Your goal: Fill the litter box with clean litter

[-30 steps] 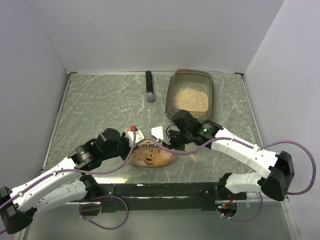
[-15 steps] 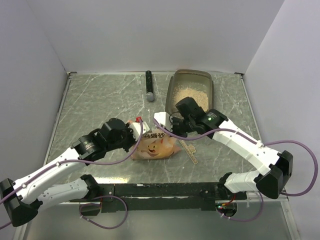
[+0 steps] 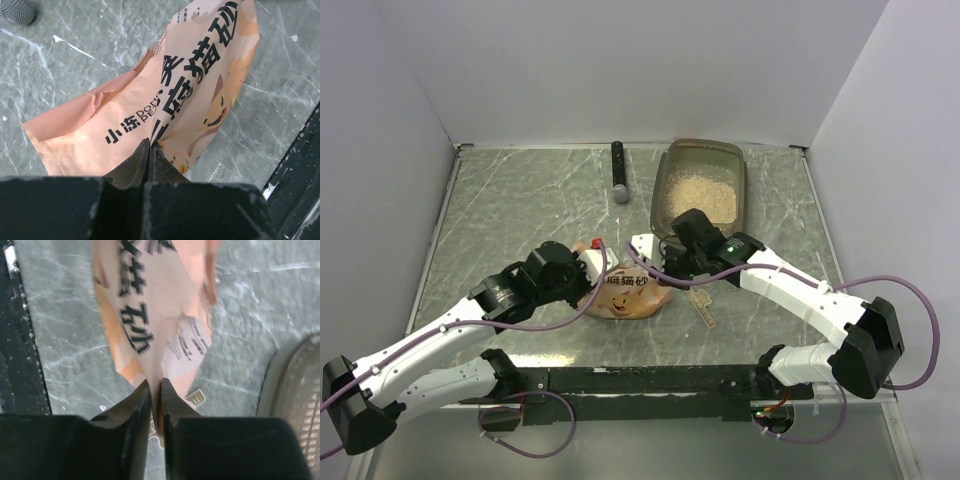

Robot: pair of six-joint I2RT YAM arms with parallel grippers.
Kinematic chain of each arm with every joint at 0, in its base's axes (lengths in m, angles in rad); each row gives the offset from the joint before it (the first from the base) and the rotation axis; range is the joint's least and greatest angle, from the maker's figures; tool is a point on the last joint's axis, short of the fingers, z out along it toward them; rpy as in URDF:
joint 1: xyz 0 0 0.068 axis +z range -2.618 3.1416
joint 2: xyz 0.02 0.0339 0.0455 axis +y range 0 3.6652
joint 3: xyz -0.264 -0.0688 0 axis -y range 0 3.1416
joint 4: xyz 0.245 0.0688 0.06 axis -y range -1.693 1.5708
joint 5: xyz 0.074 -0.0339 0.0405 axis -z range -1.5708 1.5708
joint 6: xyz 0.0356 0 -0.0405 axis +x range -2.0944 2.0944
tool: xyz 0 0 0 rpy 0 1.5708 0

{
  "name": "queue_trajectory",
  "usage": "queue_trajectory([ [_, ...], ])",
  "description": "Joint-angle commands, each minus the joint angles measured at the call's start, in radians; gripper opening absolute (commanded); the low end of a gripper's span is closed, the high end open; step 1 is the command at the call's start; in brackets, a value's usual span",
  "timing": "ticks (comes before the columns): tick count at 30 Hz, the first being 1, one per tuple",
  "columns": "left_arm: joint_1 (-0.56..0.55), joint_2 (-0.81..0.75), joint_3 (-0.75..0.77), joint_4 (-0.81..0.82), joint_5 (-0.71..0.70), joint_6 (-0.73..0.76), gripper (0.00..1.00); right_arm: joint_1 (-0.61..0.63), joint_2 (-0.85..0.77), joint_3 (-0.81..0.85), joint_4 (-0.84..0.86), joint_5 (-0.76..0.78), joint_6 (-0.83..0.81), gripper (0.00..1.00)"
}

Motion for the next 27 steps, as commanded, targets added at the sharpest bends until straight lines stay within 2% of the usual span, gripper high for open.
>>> queue_trajectory([
  [1, 0.013, -0.052, -0.012, 0.077, -0.051, -0.027, 0.01, -0.047, -0.043, -0.008, 0.033, 0.069, 0.075, 0.27],
  [2, 0.013, -0.062, -0.020, 0.085, -0.056, -0.026, 0.01, -0.055, -0.060, -0.008, 0.049, 0.078, 0.114, 0.35],
  [3, 0.013, -0.072, -0.022, 0.085, -0.056, -0.027, 0.01, -0.061, -0.110, -0.011, 0.075, 0.097, 0.142, 0.39],
  [4, 0.014, -0.090, -0.023, 0.085, -0.057, -0.026, 0.01, -0.085, -0.141, -0.029, 0.133, 0.170, 0.218, 0.44],
  [8, 0.013, -0.118, -0.034, 0.090, -0.051, -0.035, 0.01, -0.154, -0.294, -0.082, 0.215, 0.270, 0.375, 0.73],
  [9, 0.013, -0.119, -0.033, 0.091, -0.053, -0.036, 0.01, -0.170, -0.325, -0.083, 0.202, 0.267, 0.397, 0.75],
  [12, 0.013, -0.112, -0.028, 0.091, -0.046, -0.045, 0.01, -0.211, -0.319, -0.079, 0.106, 0.286, 0.457, 0.77],
  [15, 0.013, -0.086, -0.010, 0.084, -0.048, -0.056, 0.01, -0.266, -0.282, -0.121, 0.032, 0.296, 0.523, 0.72],
  [19, 0.011, -0.082, -0.014, 0.096, -0.057, -0.064, 0.01, -0.366, -0.256, -0.194, 0.021, 0.183, 0.619, 0.66],
  [22, 0.010, -0.087, -0.019, 0.102, -0.059, -0.076, 0.01, -0.394, -0.206, -0.165, -0.020, 0.154, 0.647, 0.61],
  [27, 0.010, -0.089, -0.022, 0.100, -0.062, -0.091, 0.01, -0.429, -0.046, -0.097, -0.120, 0.137, 0.730, 0.61],
])
